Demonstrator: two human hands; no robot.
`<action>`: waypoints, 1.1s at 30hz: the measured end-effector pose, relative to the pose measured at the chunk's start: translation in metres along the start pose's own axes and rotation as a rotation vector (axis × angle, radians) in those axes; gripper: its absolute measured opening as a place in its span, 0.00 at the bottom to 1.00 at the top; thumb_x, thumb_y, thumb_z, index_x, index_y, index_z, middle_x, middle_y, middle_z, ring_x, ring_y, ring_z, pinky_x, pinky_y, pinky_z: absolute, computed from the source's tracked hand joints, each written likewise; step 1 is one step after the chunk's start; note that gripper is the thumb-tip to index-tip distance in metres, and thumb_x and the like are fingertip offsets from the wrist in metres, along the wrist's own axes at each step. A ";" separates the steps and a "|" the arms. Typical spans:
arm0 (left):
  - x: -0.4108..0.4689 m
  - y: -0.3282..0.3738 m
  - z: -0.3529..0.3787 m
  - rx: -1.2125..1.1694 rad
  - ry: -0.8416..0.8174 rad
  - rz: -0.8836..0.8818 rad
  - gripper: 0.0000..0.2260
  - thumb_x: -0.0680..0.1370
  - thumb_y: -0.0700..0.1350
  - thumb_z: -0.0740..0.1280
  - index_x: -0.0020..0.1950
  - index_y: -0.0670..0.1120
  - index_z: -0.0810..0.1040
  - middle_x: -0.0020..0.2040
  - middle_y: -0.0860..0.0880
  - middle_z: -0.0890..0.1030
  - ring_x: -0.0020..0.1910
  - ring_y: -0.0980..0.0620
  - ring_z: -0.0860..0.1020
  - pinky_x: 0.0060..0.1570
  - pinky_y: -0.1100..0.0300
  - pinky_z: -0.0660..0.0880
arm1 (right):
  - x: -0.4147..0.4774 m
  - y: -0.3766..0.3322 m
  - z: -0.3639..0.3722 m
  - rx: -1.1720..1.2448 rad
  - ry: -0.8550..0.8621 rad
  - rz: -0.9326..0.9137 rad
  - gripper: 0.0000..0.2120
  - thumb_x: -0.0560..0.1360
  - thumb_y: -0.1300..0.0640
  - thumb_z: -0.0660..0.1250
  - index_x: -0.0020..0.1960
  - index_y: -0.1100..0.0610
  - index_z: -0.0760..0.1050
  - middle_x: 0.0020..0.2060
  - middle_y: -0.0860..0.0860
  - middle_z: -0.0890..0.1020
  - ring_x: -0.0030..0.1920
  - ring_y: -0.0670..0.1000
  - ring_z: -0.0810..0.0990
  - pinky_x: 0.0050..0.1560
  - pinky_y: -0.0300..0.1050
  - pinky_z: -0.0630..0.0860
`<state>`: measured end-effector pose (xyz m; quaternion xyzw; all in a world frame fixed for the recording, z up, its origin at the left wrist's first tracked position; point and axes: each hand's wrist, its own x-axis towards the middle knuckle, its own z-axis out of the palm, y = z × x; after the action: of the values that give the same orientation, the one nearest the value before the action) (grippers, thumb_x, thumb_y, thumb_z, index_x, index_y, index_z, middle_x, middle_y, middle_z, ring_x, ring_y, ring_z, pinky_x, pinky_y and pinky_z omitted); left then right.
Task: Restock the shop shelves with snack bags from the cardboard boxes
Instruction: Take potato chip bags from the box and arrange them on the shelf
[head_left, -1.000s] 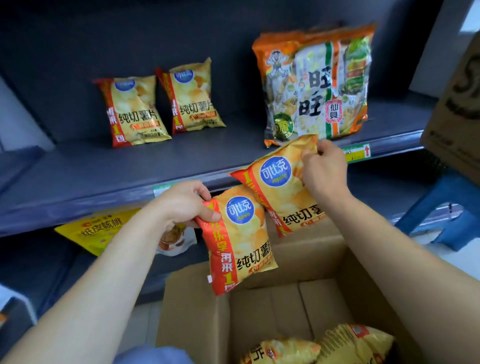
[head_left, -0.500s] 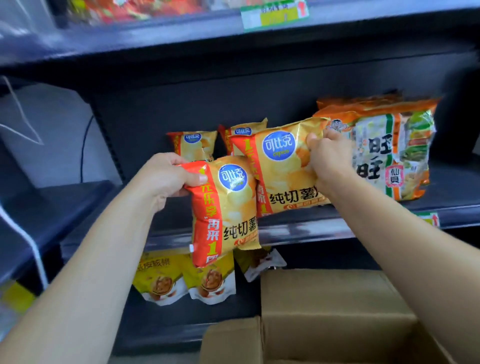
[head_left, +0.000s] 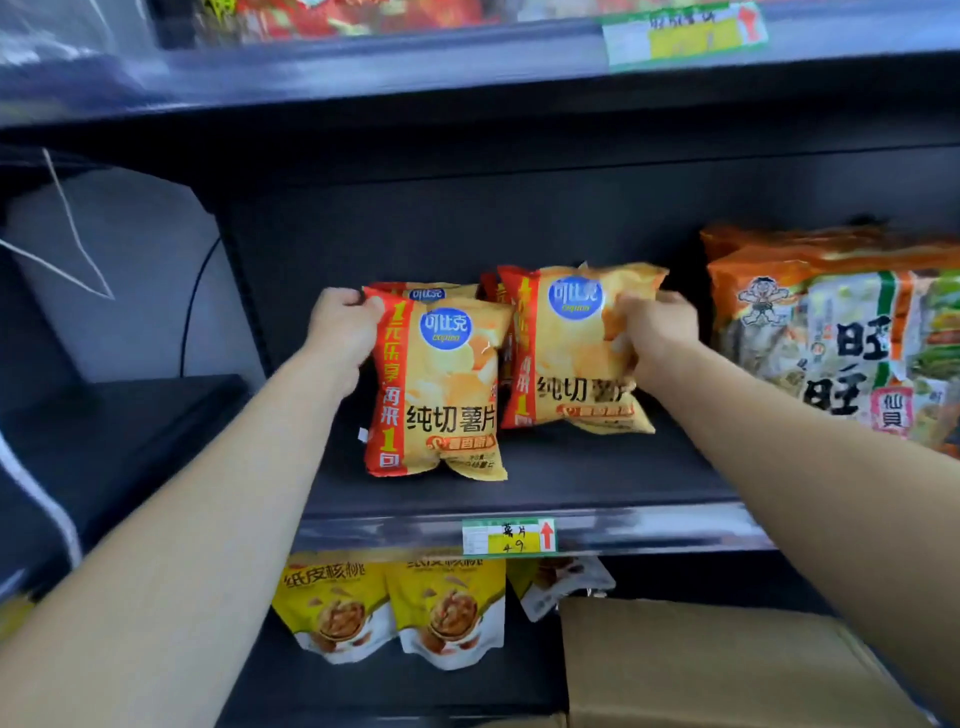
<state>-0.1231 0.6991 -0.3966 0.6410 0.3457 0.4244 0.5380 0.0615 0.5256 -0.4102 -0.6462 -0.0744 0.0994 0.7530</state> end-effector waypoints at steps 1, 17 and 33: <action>0.001 -0.011 0.001 -0.010 -0.005 -0.019 0.05 0.80 0.45 0.65 0.50 0.45 0.72 0.46 0.47 0.80 0.40 0.53 0.78 0.41 0.58 0.74 | -0.003 0.011 0.004 -0.044 -0.037 0.017 0.14 0.78 0.55 0.62 0.63 0.56 0.70 0.41 0.53 0.79 0.30 0.48 0.75 0.27 0.39 0.73; 0.022 -0.082 0.006 -0.012 -0.141 -0.068 0.29 0.68 0.35 0.76 0.63 0.49 0.67 0.52 0.52 0.79 0.51 0.50 0.80 0.50 0.49 0.79 | 0.021 0.078 0.009 -0.165 -0.277 -0.064 0.33 0.71 0.66 0.72 0.70 0.56 0.59 0.56 0.51 0.77 0.50 0.50 0.79 0.47 0.44 0.76; 0.030 -0.092 0.014 0.252 -0.030 -0.138 0.46 0.70 0.44 0.76 0.77 0.51 0.48 0.72 0.45 0.64 0.69 0.44 0.68 0.66 0.43 0.69 | 0.018 0.088 0.007 -0.590 -0.083 -0.133 0.34 0.72 0.54 0.68 0.75 0.54 0.57 0.66 0.56 0.72 0.67 0.60 0.69 0.65 0.58 0.69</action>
<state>-0.0974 0.7375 -0.4825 0.6846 0.4315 0.3300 0.4860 0.0721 0.5496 -0.4962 -0.8260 -0.1729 0.0503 0.5341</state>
